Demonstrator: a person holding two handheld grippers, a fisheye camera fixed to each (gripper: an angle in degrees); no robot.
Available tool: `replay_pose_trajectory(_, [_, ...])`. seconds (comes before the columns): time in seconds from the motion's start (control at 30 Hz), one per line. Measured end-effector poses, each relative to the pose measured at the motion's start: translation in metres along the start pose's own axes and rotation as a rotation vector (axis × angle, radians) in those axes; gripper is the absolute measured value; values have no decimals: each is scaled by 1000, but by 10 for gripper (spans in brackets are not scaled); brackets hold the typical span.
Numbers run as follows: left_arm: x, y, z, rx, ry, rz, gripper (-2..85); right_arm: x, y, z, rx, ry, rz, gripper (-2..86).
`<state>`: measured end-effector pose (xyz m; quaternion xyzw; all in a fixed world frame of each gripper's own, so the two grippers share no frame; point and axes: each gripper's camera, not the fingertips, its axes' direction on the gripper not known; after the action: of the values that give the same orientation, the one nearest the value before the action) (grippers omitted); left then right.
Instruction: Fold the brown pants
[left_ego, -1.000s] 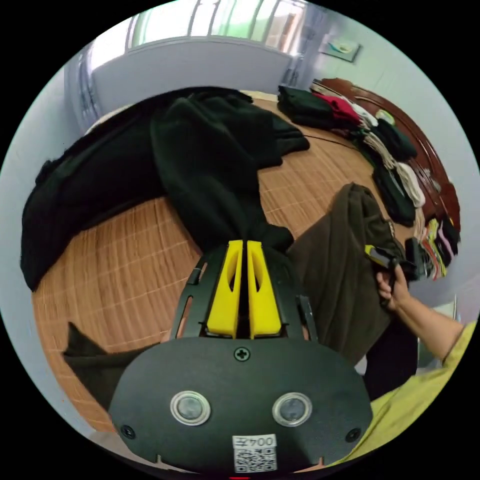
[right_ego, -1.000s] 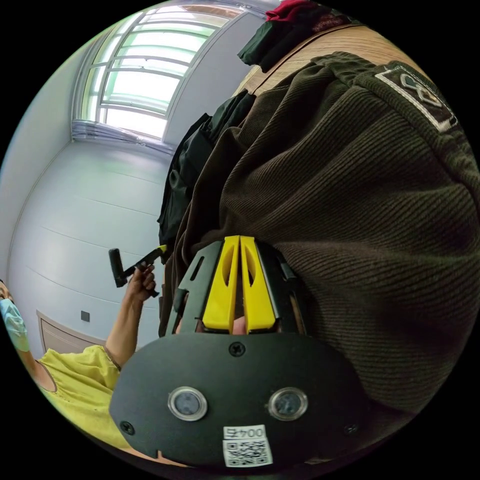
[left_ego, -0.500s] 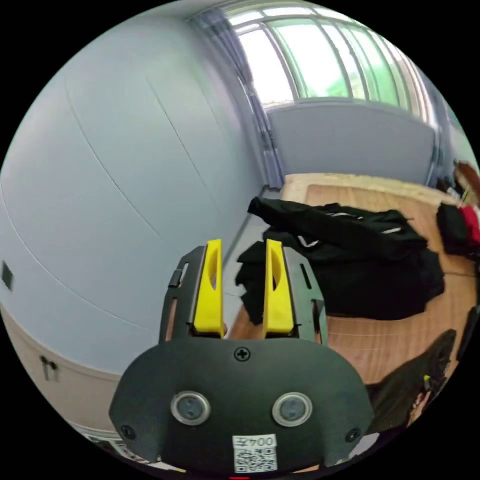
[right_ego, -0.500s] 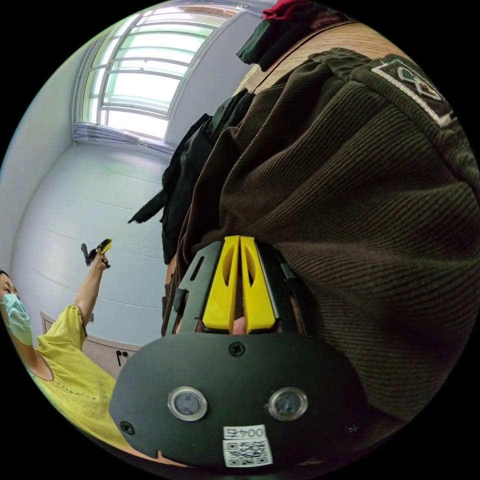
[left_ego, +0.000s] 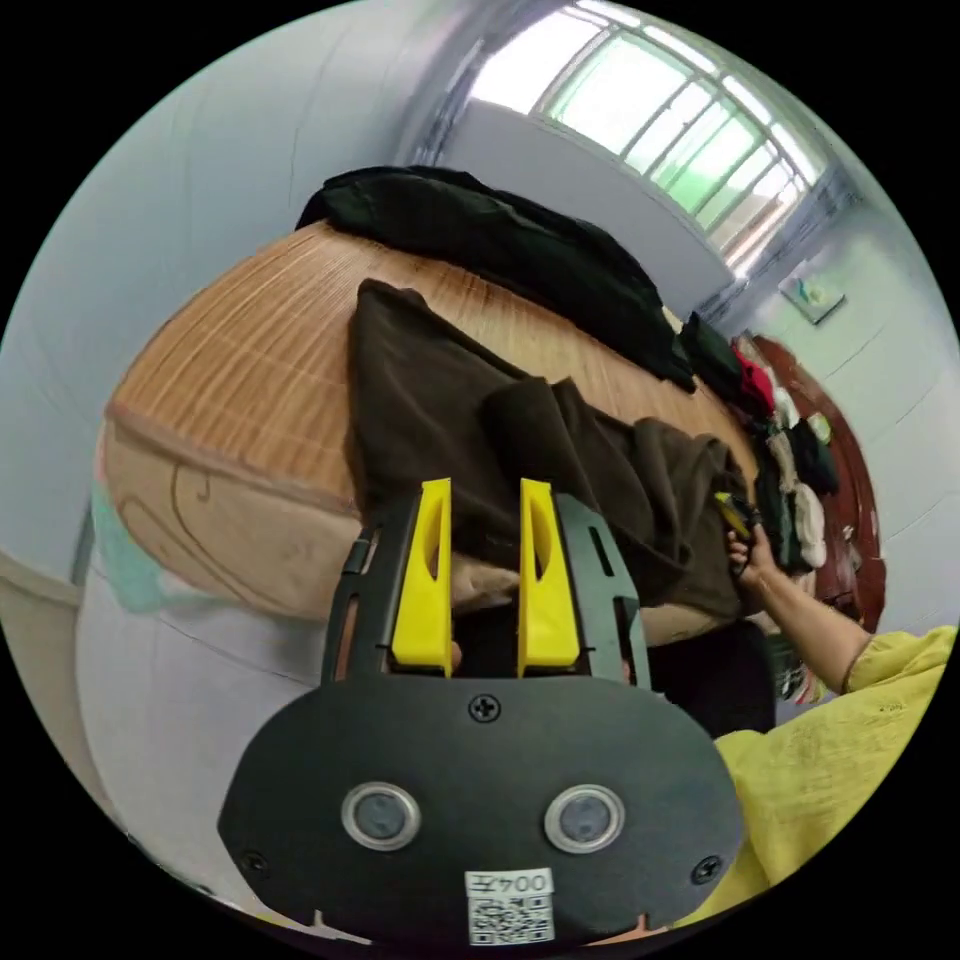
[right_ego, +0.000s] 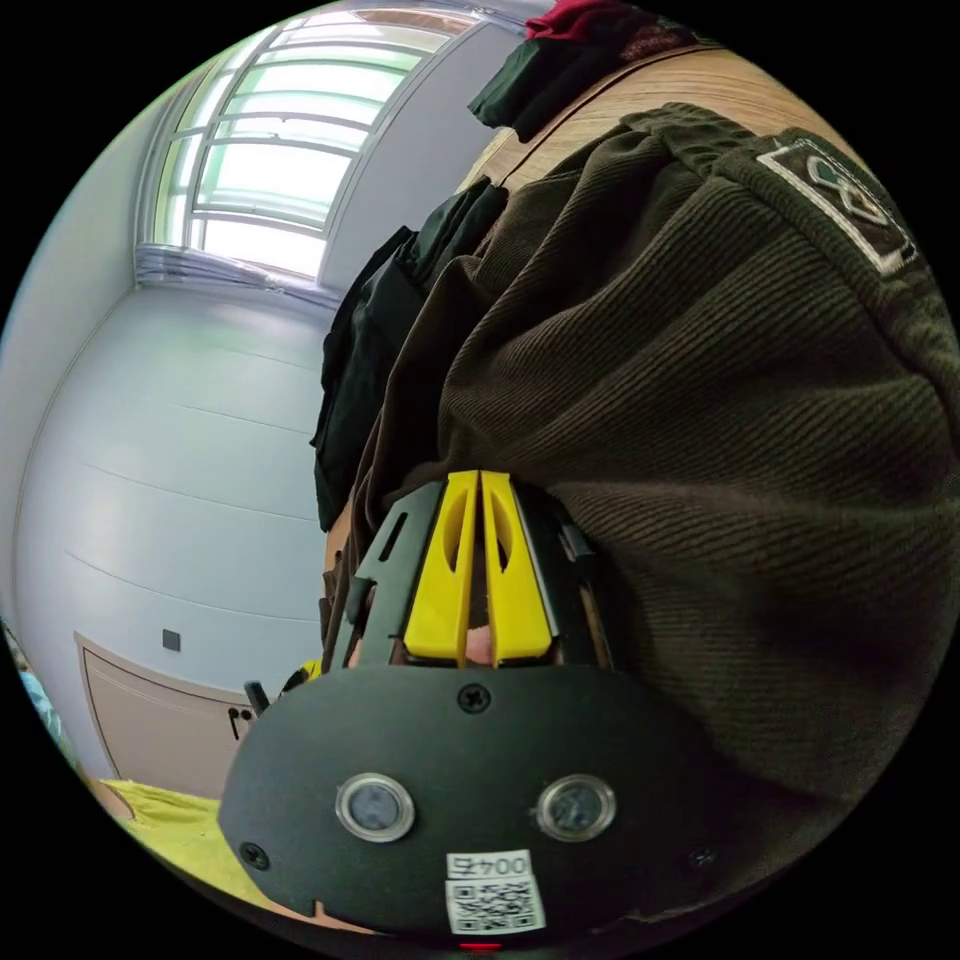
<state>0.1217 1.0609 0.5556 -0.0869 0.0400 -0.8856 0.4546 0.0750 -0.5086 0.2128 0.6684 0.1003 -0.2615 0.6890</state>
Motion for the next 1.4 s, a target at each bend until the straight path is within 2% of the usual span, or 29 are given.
replay_pose_trajectory(0.1, [4, 49, -31, 143, 170, -115, 95, -32, 15, -20, 17, -1, -42, 61])
replay_pose_trajectory(0.2, [27, 66, -37, 130, 227, -48, 95, -64, 44, -77, 110, -18, -169, 143])
replay_pose_trajectory(0.3, [47, 68, -39, 118, 205, 34, 95, -65, 66, -151, 152, 163, -212, 179])
replay_pose_trajectory(0.4, [53, 63, -36, 122, 251, 29, 95, -31, 85, -225, 269, 309, -93, 180])
replay_pose_trajectory(0.5, [65, 59, -25, 56, 221, 62, 95, 5, 88, -257, 268, 230, 72, 183])
replay_pose_trajectory(0.63, [81, 55, -23, 27, 158, 107, 95, 20, 86, -246, 220, 118, 158, 188])
replay_pose_trajectory(0.9, [88, 52, -23, 11, 134, 106, 95, 20, 93, -254, 349, 81, 297, 159])
replay_pose_trajectory(0.97, [86, 51, -23, 13, 142, 93, 94, 17, 92, -247, 326, 34, 305, 163])
replay_pose_trajectory(1.07, [86, 49, -23, 17, 147, 80, 94, -4, 87, -235, 308, 75, 282, 176])
replay_pose_trajectory(1.13, [88, 48, -22, 18, 148, 81, 94, -11, 84, -230, 315, 46, 310, 169])
replay_pose_trajectory(1.2, [92, 46, -22, 22, 145, 85, 94, -17, 85, -221, 361, -22, 361, 112])
replay_pose_trajectory(1.33, [96, 43, -21, 32, 143, 80, 94, -41, 69, -205, 314, 3, 298, 61])
replay_pose_trajectory(1.4, [96, 41, -23, 52, 148, 62, 95, -73, 50, -214, 320, 111, 173, 52])
